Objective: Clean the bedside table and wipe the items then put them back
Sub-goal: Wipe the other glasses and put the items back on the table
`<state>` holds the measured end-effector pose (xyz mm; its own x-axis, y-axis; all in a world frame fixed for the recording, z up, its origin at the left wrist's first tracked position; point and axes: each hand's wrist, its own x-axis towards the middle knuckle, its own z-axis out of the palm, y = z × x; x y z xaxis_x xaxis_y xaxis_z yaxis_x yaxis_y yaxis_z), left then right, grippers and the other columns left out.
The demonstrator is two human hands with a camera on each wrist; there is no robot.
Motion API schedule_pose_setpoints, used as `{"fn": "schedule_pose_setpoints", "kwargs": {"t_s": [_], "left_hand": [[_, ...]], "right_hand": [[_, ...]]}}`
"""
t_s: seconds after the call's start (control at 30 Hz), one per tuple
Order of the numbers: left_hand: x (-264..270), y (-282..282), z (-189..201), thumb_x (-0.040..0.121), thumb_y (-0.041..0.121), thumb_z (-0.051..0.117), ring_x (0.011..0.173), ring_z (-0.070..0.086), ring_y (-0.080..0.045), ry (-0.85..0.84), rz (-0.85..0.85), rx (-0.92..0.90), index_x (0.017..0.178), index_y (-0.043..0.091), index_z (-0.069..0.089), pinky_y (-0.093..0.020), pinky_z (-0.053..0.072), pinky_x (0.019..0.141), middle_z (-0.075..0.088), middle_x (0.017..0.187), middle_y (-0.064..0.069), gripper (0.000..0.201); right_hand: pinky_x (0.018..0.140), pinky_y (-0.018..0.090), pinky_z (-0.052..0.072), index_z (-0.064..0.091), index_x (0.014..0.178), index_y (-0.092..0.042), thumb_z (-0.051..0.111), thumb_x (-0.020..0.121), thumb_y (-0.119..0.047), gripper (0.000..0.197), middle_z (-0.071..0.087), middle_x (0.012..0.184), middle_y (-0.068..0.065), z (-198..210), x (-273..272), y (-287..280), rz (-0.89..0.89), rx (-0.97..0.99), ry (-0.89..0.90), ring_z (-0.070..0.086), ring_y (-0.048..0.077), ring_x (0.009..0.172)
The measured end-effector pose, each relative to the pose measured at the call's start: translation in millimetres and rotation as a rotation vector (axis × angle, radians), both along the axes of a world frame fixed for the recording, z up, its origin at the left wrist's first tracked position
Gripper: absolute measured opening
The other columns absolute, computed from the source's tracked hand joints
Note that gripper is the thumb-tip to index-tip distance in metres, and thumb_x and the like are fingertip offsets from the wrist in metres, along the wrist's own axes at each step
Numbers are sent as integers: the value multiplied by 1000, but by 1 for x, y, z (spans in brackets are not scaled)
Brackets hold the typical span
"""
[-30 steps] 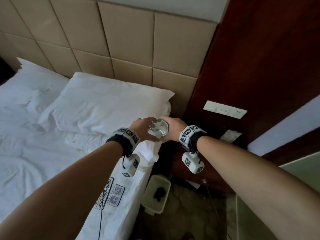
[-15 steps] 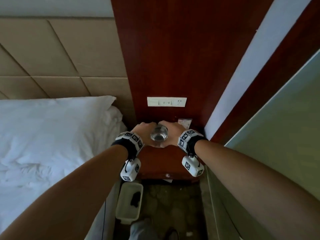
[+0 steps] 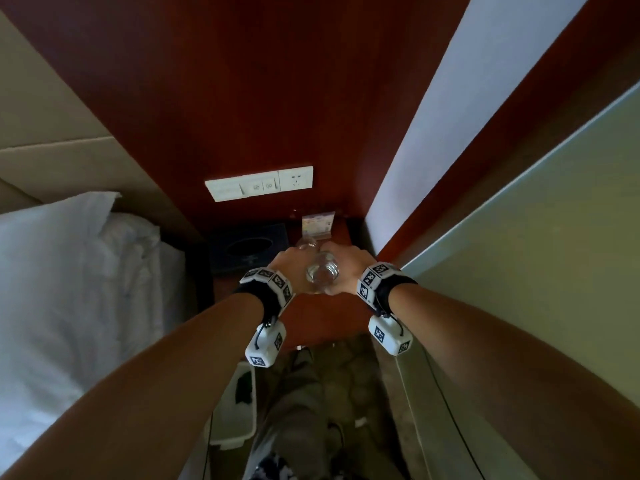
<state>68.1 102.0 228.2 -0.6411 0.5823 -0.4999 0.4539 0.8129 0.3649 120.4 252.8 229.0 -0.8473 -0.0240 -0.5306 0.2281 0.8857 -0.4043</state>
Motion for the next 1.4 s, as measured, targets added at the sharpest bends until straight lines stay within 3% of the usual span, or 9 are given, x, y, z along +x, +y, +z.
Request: {"fn": "schedule_pose_setpoints", "kwargs": {"t_s": [0.13, 0.3, 0.4, 0.5, 0.7, 0.87, 1.13, 1.4], "left_hand": [[-24, 15, -35, 76, 36, 78, 96, 66, -21, -48, -32, 20, 120, 21, 55, -32, 55, 80, 66, 107, -2, 52], [-37, 34, -80, 82, 30, 73, 112, 57, -23, -35, -25, 65, 127, 16, 48, -42, 50, 95, 56, 124, -2, 53], [-43, 45, -110, 85, 27, 70, 114, 56, -22, -8, -48, 72, 130, 13, 48, -37, 49, 95, 53, 129, -3, 52], [-52, 56, -144, 81, 33, 72, 116, 54, -19, -13, 3, 67, 125, 20, 52, -33, 47, 92, 55, 126, 2, 51], [-69, 80, -204, 78, 48, 72, 132, 35, -20, 43, -47, 19, 136, 23, 47, -39, 30, 113, 48, 135, 5, 68], [-82, 92, -246, 78, 44, 73, 129, 37, -18, 84, -28, 18, 134, 22, 48, -35, 30, 109, 51, 133, 5, 65], [-91, 105, -288, 76, 43, 75, 121, 45, -17, 143, -9, 17, 126, 21, 54, -34, 37, 103, 58, 123, 5, 59], [-107, 112, -297, 74, 48, 72, 122, 49, -20, 233, 18, 6, 123, 22, 58, -37, 30, 101, 62, 121, 5, 57]], "right_hand": [[88, 33, 53, 38, 135, -35, 83, 67, -39, 81, 63, 124, -1, -36, -18, 14, -21, 45, -41, 64, 26, 106], [79, 32, 55, 34, 125, -42, 82, 66, -32, 76, 64, 114, -6, -91, -32, 26, -116, 61, -59, 67, 23, 94], [77, 34, 56, 32, 123, -45, 80, 68, -32, 74, 63, 113, -6, -123, -40, 33, -152, 63, -92, 67, 24, 91], [77, 38, 58, 31, 125, -46, 79, 67, -36, 76, 64, 115, -5, -154, -45, 43, -185, 76, -89, 68, 26, 90], [81, 37, 56, 32, 131, -45, 81, 68, -36, 81, 57, 127, -3, -215, -62, 69, -223, 62, -109, 66, 27, 100], [85, 37, 54, 31, 130, -46, 81, 68, -35, 80, 51, 135, -5, -256, -78, 81, -218, 42, -115, 65, 28, 104], [94, 38, 48, 31, 134, -41, 81, 73, -27, 80, 41, 144, -5, -296, -94, 91, -188, 26, -138, 63, 30, 110], [94, 39, 47, 34, 134, -38, 77, 76, -23, 74, 38, 147, -8, -300, -113, 101, -193, -1, -134, 61, 34, 112]]}}
